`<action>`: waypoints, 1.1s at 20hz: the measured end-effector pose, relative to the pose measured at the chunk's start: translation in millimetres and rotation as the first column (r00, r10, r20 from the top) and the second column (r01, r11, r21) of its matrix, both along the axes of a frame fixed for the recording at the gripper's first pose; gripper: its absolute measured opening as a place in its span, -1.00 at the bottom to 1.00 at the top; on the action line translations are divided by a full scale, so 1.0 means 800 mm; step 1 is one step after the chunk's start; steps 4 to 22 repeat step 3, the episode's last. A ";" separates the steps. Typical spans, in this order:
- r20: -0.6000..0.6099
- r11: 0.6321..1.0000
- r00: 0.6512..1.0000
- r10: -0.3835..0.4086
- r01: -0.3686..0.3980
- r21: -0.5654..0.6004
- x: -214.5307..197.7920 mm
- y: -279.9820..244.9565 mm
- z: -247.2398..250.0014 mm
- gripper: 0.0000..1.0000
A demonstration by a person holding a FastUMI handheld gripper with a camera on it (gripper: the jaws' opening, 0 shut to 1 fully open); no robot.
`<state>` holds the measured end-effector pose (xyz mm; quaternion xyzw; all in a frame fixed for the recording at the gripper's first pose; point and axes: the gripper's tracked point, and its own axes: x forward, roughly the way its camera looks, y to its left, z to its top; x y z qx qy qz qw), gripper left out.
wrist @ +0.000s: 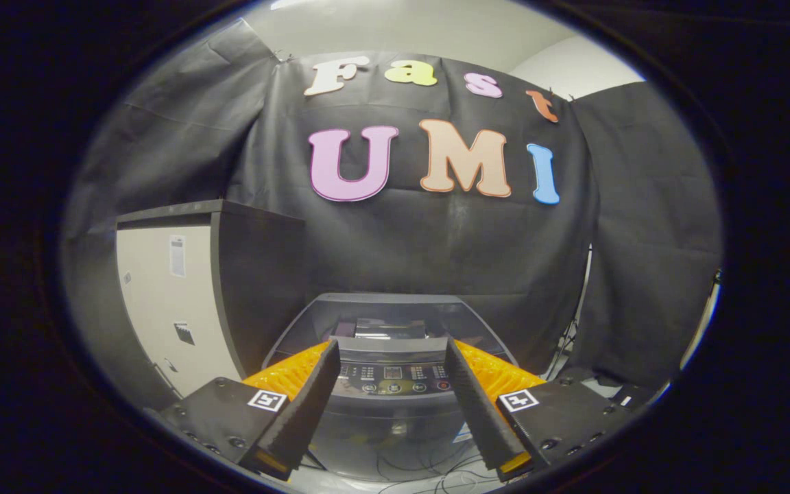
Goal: Put the clothes into the washing machine and then close the washing machine lid.
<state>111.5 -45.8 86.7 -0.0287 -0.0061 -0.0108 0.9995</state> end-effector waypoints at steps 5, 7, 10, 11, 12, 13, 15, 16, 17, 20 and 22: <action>0.005 0.999 0.999 0.036 -0.036 0.003 -0.001 0.009 -0.002 0.93; 0.005 0.999 0.999 0.036 -0.036 0.003 -0.001 0.009 -0.002 0.93; 0.005 0.999 0.999 0.036 -0.036 0.003 -0.001 0.009 -0.002 0.93; 0.005 0.999 0.999 0.036 -0.036 0.003 -0.001 0.009 -0.002 0.93; 0.005 0.999 0.999 0.036 -0.036 0.003 -0.001 0.009 -0.002 0.93; 0.005 0.999 0.999 0.036 -0.036 0.003 -0.001 0.009 -0.002 0.93; 0.005 0.999 0.999 0.036 -0.036 0.003 -0.001 0.009 -0.002 0.93; 0.005 0.999 0.999 0.036 -0.036 0.003 -0.001 0.009 -0.002 0.93; 0.005 0.999 0.999 0.036 -0.036 0.003 -0.001 0.009 -0.002 0.93; 0.005 0.999 0.999 0.036 -0.036 0.003 -0.001 0.009 -0.002 0.93; 0.005 0.999 0.999 0.036 -0.036 0.003 -0.001 0.009 -0.002 0.93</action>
